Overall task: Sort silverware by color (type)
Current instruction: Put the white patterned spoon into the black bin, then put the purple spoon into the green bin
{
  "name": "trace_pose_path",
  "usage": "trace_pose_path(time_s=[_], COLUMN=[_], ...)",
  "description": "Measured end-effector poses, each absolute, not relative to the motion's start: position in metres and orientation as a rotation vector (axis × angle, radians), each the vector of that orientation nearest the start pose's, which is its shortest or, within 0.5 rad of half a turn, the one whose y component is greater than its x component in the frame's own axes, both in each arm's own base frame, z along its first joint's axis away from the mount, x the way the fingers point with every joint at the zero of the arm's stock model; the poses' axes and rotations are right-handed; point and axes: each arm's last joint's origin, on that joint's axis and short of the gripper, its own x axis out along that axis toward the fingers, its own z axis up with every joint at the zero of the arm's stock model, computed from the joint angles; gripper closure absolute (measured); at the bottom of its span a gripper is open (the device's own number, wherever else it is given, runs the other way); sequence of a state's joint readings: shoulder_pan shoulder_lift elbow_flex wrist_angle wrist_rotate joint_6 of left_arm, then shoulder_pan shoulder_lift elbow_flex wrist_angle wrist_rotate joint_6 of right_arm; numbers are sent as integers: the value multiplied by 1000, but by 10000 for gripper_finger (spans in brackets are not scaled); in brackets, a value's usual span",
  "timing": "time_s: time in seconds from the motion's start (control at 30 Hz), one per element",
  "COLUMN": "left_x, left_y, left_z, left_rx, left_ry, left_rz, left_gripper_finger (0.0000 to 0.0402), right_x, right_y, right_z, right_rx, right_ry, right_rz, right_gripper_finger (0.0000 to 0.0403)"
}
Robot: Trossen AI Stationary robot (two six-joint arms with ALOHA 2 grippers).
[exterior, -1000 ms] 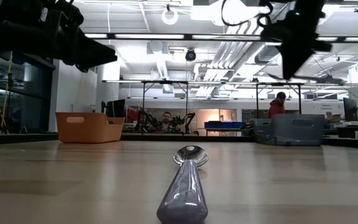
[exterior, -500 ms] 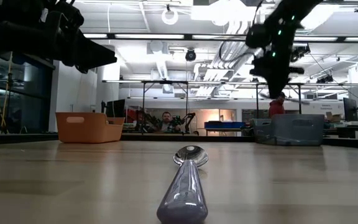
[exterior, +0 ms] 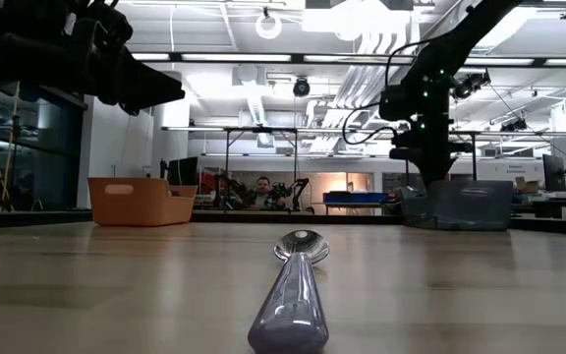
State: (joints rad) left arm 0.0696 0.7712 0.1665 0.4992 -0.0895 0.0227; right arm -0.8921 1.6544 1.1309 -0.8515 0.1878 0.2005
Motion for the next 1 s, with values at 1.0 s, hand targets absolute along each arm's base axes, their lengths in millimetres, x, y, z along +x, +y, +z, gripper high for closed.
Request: trace_pose_path(time_s=[1.0], left_x=[162], left_y=[14], left_z=[186], left_rx=[39], left_ry=[125], left_rz=[157], left_gripper_finger=[266], right_x=[194], right_y=[-188], right_z=[250], right_rx=[528], right_ry=[1203], right_rz=[-908], right_gripper_finger=[282])
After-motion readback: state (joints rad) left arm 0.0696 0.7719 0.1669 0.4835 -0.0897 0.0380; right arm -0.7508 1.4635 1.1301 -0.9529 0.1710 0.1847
